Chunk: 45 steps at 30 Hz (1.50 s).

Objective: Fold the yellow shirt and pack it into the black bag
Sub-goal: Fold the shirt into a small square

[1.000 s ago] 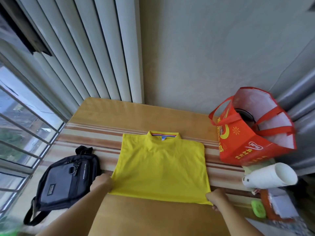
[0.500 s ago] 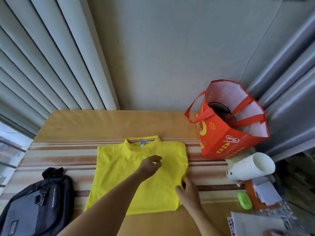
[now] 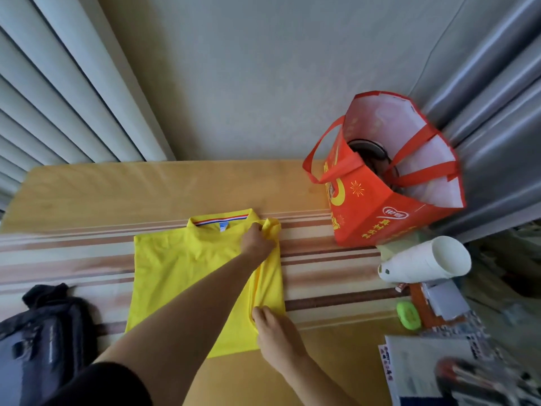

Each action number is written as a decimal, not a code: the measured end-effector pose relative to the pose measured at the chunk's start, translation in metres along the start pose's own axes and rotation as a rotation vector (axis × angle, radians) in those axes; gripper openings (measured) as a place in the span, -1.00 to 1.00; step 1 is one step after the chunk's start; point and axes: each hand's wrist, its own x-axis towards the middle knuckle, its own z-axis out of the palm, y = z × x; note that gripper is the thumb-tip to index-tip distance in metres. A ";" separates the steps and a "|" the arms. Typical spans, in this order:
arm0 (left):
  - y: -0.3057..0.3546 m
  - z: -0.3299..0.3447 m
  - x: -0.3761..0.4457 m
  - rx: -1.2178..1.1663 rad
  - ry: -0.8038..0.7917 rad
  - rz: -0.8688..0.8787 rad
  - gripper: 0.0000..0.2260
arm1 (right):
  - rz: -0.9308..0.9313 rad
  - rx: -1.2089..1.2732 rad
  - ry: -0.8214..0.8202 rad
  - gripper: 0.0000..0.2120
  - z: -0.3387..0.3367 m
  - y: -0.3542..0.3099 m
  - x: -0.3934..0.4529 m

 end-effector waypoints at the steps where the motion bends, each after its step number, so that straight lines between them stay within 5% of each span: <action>1: -0.001 -0.003 0.003 -0.084 0.012 -0.072 -0.62 | -0.009 -0.018 -0.010 -0.39 0.000 0.000 0.000; 6: -0.008 -0.021 0.007 -0.473 -0.062 -0.318 -0.68 | -0.101 -0.003 -0.043 -0.50 -0.008 0.004 -0.002; 16: -0.026 -0.031 0.014 -0.354 0.024 -0.218 -0.66 | -0.234 0.146 -0.161 -0.80 -0.023 0.002 0.003; 19: -0.023 -0.026 0.007 0.008 0.250 0.060 -0.71 | -0.211 0.149 -0.026 -0.64 -0.020 -0.001 0.001; 22: -0.027 -0.023 -0.003 0.462 0.536 0.392 -0.77 | -0.130 0.062 0.123 -0.78 -0.021 -0.001 0.009; 26: -0.050 -0.018 -0.007 0.816 0.243 0.730 -0.79 | -0.003 0.097 -0.003 -0.83 -0.021 0.002 0.020; 32: -0.072 -0.031 -0.014 0.706 0.067 0.692 -0.67 | 0.098 0.145 -0.103 -0.80 -0.032 -0.008 0.038; 35: -0.097 -0.063 -0.024 0.664 0.223 0.711 -0.68 | 0.143 0.140 -0.086 -0.78 -0.045 -0.016 0.057; 39: -0.155 -0.120 -0.038 0.552 0.428 0.366 -0.69 | 0.078 0.162 -0.039 -0.84 -0.063 -0.049 0.093; 42: -0.191 -0.165 -0.034 0.422 0.426 0.134 -0.61 | 0.014 0.191 -0.076 -0.87 -0.061 -0.089 0.117; 45: -0.206 -0.200 -0.015 0.340 0.365 0.081 -0.58 | -0.035 0.225 -0.123 -0.86 -0.042 -0.141 0.127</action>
